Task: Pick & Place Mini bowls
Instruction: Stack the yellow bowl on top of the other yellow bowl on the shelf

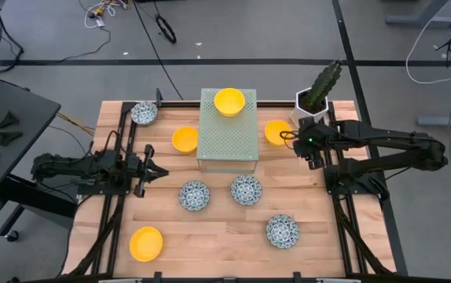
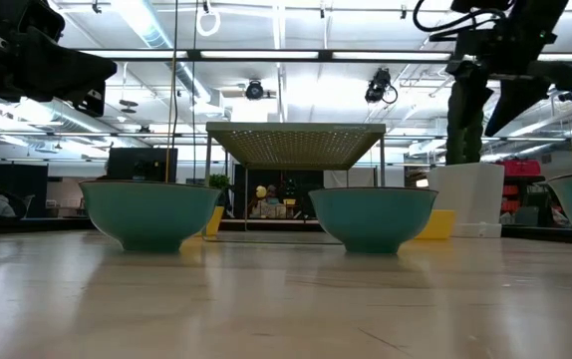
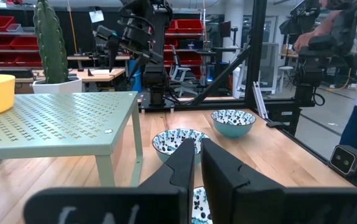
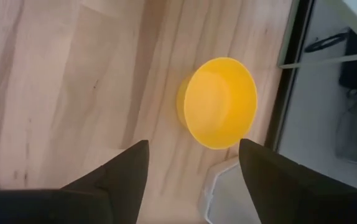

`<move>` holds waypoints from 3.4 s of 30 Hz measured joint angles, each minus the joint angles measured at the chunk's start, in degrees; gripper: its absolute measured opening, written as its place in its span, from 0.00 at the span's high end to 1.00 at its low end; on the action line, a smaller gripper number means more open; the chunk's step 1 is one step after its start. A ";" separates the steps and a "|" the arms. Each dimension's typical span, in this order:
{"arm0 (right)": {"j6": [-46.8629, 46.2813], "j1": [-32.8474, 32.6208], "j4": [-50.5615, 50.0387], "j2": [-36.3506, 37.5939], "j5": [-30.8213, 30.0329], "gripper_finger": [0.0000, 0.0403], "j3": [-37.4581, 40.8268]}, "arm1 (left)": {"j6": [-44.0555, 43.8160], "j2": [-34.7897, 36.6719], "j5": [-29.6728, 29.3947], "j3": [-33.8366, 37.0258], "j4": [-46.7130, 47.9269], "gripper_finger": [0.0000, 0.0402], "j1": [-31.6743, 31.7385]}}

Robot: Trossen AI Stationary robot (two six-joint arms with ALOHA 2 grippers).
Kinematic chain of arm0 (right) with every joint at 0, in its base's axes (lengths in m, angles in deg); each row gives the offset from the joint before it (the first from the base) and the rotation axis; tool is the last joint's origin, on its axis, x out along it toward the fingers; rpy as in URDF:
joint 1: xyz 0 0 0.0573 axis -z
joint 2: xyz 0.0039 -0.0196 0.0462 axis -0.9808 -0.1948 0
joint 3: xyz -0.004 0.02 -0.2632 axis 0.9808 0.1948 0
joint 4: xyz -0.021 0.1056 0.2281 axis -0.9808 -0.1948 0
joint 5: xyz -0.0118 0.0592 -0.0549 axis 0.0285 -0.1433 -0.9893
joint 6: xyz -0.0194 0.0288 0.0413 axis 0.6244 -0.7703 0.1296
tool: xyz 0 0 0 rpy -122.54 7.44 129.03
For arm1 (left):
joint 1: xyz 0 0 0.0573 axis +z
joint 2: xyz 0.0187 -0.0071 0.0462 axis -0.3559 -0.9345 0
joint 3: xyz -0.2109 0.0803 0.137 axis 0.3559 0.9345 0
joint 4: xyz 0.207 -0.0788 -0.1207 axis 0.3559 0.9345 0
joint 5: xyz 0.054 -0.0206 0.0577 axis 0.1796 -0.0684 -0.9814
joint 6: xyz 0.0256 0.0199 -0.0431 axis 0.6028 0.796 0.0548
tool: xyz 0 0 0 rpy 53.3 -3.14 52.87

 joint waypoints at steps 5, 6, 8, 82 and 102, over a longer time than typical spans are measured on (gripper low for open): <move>-1.64 -1.97 0.18 1.17 -1.20 0.38 0.91 | 0.01 -0.02 0.00 0.00 -0.01 0.91 -0.01; -2.08 -2.11 0.20 1.20 -1.20 0.38 0.95 | 0.01 0.00 0.00 0.00 0.00 0.91 -0.01; -2.91 -2.16 0.33 1.20 -1.21 0.38 0.96 | 0.00 -0.01 0.00 0.00 -0.01 0.91 -0.01; 8.01 21.82 5.59 -20.82 15.04 0.38 -6.64 | 0.01 -0.02 0.00 0.00 0.01 0.91 -0.01; 5.72 21.78 9.42 -25.53 17.90 0.38 -6.66 | 0.00 -0.01 0.00 0.00 0.01 0.91 0.00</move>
